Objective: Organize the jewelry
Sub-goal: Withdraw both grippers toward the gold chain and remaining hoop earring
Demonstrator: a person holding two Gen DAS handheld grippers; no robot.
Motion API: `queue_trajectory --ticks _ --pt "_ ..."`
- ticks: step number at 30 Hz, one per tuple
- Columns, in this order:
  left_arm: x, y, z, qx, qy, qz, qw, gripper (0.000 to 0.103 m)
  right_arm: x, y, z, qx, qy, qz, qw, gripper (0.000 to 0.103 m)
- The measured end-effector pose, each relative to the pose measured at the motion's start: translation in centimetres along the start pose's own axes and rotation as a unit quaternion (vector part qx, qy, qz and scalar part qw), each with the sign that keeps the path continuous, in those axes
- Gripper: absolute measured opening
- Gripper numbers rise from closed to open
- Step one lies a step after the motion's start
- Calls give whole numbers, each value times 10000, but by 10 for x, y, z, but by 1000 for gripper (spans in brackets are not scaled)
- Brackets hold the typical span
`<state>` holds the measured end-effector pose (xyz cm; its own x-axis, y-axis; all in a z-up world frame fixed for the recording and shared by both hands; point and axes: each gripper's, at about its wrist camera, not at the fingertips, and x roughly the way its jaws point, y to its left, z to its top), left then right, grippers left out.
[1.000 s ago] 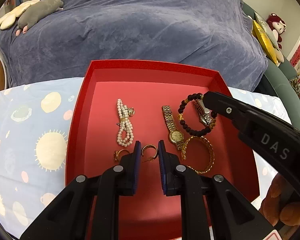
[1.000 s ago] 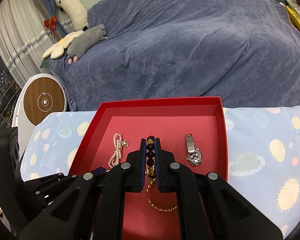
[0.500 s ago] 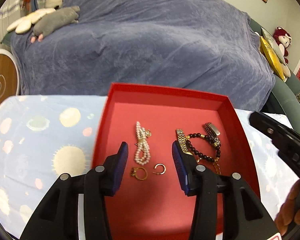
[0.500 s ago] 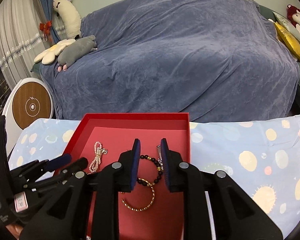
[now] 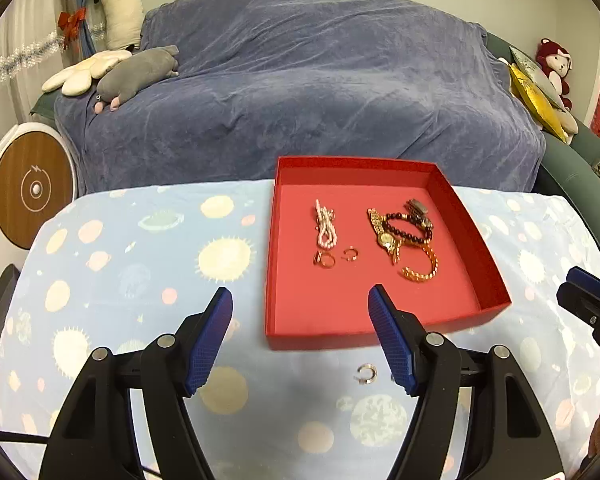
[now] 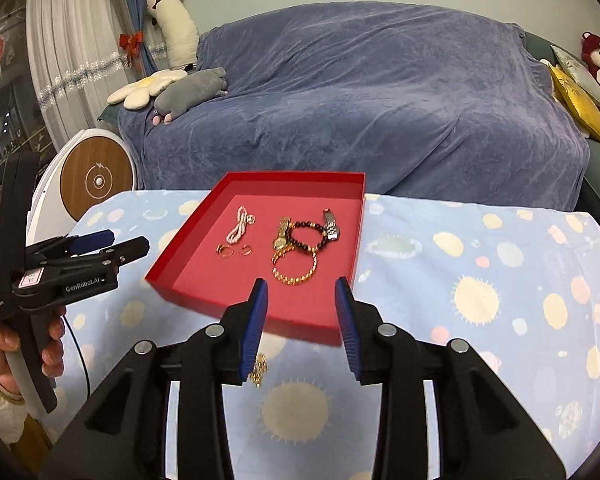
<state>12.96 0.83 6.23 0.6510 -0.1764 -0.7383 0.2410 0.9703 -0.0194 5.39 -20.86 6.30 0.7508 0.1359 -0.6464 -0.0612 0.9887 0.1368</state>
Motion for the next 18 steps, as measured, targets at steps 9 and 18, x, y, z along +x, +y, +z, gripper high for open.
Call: queue_trajectory --ticks 9,18 --pt "4 5 -63 18 438 34 9990 69 18 24 -50 129 524 239 9983 35" --pt "24 -10 -80 257 570 -213 9978 69 58 40 -65 -152 787 183 9966 35"
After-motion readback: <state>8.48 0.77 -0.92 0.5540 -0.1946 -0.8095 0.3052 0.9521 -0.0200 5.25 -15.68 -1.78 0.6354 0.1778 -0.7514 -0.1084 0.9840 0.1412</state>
